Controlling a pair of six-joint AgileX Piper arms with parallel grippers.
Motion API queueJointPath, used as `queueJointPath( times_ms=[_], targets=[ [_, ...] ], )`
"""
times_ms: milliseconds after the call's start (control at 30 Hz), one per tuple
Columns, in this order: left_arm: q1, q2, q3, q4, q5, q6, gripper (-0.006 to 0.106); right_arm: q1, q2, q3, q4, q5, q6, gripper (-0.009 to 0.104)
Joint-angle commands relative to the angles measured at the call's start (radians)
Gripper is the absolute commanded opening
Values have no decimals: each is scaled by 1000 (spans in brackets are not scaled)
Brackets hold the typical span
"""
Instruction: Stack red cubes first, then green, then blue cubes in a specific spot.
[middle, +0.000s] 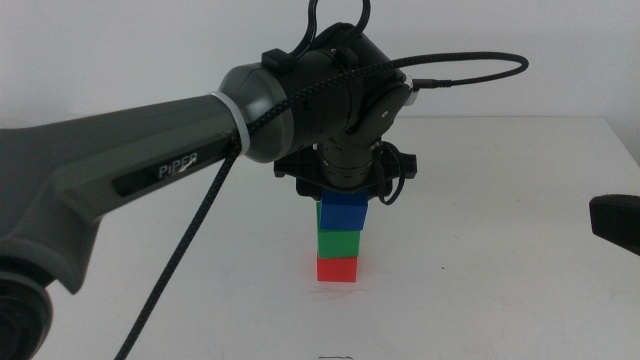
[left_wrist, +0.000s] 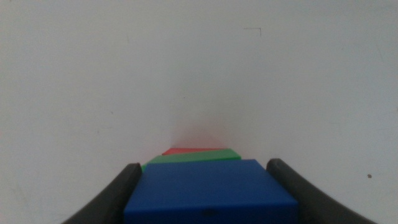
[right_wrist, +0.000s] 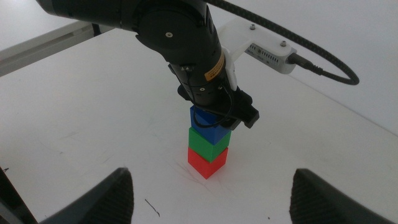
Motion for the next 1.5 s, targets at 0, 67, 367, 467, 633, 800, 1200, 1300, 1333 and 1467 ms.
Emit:
queueJointPath(
  times_ms=[0, 67, 367, 467, 633, 800, 1200, 1300, 1333, 1467],
  targets=[
    [-2, -49, -29, 14, -14, -14, 13, -7, 1, -20, 5, -72, -16, 64],
    [-2, -49, -29, 14, -14, -14, 13, -7, 1, -20, 5, -72, -16, 64],
    [-2, -49, -29, 41, 15, -14, 42, -7, 1, -20, 5, -72, -16, 64],
    [-2, -49, -29, 48, 14, -14, 61, -7, 1, -20, 5, -72, -16, 64],
    [-2, -49, -29, 56, 14, -9, 76, -7, 1, -20, 5, -72, -16, 64],
    [-2, -49, -30, 62, 8, 4, 81, -7, 1, -20, 5, -72, -16, 64],
    [-2, -150, -31, 63, -59, 175, 92, -7, 1, -20, 5, -72, -16, 64],
    [-2, -215, -31, 69, -79, 220, 92, -7, 1, -20, 5, -72, -16, 64],
    [-2, -237, -31, 76, -79, 233, 92, -7, 1, -20, 5, -72, -16, 64],
    [-2, -317, -31, 103, -78, 291, 92, -7, 1, -20, 5, -72, -16, 64]
  ],
)
